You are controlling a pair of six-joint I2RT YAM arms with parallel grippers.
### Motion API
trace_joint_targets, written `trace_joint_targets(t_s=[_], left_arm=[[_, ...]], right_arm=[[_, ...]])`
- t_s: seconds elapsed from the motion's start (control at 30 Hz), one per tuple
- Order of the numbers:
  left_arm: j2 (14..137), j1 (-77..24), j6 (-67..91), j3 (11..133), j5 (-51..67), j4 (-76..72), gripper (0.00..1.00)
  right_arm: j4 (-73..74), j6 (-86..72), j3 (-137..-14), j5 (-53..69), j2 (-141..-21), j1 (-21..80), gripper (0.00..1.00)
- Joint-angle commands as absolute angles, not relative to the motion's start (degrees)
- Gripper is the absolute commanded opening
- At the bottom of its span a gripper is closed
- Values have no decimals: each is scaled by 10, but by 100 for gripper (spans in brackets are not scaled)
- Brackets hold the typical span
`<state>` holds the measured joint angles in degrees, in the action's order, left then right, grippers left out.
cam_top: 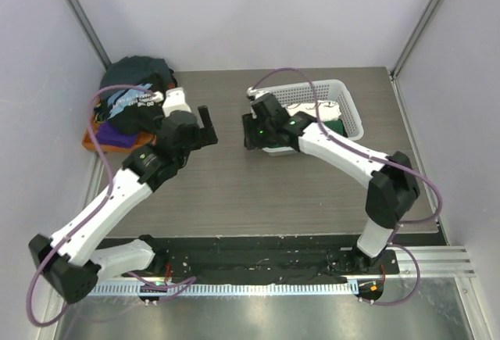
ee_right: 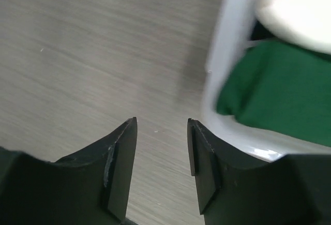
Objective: Roll the t-shirts
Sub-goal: Move the bin to the corner of the board.
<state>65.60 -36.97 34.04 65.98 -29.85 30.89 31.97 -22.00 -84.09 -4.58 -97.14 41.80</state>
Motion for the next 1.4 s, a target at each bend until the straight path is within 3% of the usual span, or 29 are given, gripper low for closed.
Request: trace_joint_targets(t_s=[0.0,0.17,0.47,0.83,1.03,1.17,1.37], left_arm=[[566,-366,348,621,-348,307,92],[506,-365,358,568,-354,309,93],[482,-365,399,504,-319,284,93],[497,-365,424,458,-306,239,94],[519,-365,424,458,-295,229,93],[518,-365,419,452,-290,224,94],[498,-365,405,419,-280,200,94]], right_arm=[[271,-252,-879,-60,-1032,468,51],[270,-258,-918,-81,-1120,482,51],[272,-231,-910,-105,-1163,435,51],[283,-179,-922,-86,-1188,199,51],[318,-153,-969,-98,-1208,160,52],[316,-156,-950,-99,-1178,162,57],[215,-150,-800,-124,-1008,208,66]])
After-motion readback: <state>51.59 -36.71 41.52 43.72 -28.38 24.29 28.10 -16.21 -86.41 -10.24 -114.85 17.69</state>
